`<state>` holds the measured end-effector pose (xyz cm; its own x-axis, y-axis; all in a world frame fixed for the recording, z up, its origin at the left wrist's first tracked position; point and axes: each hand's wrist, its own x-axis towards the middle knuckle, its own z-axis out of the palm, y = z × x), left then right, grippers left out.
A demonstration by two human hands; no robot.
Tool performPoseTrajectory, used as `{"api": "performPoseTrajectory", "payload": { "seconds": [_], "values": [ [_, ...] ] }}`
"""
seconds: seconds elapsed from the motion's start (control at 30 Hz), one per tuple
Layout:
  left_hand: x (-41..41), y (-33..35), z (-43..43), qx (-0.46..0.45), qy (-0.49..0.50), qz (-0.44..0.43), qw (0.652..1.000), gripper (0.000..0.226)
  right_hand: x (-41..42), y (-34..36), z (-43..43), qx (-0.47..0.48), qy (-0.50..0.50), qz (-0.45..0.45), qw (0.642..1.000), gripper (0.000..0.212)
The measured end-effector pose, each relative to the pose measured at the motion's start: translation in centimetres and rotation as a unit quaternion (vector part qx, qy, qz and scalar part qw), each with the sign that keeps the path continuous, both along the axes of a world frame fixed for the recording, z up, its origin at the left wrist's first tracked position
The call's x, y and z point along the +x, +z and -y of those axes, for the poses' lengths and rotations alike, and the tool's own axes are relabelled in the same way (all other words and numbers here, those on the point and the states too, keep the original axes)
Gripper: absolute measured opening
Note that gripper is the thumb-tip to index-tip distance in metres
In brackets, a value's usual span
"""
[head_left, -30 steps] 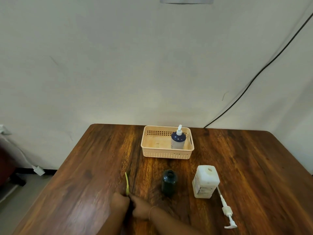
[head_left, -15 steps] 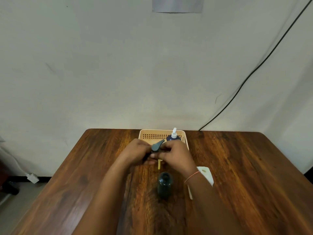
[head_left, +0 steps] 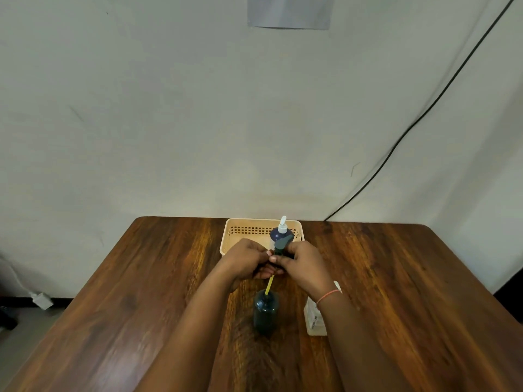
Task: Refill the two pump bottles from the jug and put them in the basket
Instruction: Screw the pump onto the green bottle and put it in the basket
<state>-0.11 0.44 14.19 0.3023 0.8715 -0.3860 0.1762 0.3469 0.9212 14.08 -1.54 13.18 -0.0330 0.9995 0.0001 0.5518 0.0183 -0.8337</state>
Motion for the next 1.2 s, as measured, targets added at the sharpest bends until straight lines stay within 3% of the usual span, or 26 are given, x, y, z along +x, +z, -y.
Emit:
{"api": "performPoseTrajectory", "payload": {
  "seconds": [0.17, 0.37, 0.5, 0.7, 0.97, 1.1, 1.2],
  "values": [
    [0.1, -1.8, -0.2, -0.008, 0.008, -0.047, 0.999, 0.023, -0.5, -2.7, -1.1, -0.031, -0.012, -0.008, 0.999, 0.025],
    [0.3, -7.0, 0.2, 0.045, -0.006, -0.252, 0.967, 0.021, -0.6, -7.6, -1.8, -0.115, 0.019, 0.031, 0.993, 0.024],
    [0.5, -9.9, 1.1, 0.056, 0.004, -0.269, 0.961, 0.021, -0.6, -10.1, -1.7, -0.134, 0.028, 0.056, 0.989, 0.021],
    [1.1, -12.2, 2.3, 0.080, 0.024, -0.253, 0.964, 0.049, -0.8, -11.1, -2.2, -0.123, 0.008, 0.061, 0.991, 0.020],
    [0.7, -12.7, 1.9, 0.076, 0.022, -0.245, 0.966, 0.049, -0.5, -11.9, -1.6, -0.085, -0.024, 0.065, 0.994, 0.023],
    [0.8, -12.8, 1.6, 0.091, 0.024, -0.262, 0.961, 0.049, -0.5, -12.2, -1.7, -0.082, 0.020, 0.085, 0.993, 0.037],
    [0.9, -12.8, 1.5, 0.095, 0.021, -0.274, 0.957, 0.049, -0.3, -12.1, -1.7, -0.109, -0.034, 0.064, 0.991, 0.046]
  ]
}}
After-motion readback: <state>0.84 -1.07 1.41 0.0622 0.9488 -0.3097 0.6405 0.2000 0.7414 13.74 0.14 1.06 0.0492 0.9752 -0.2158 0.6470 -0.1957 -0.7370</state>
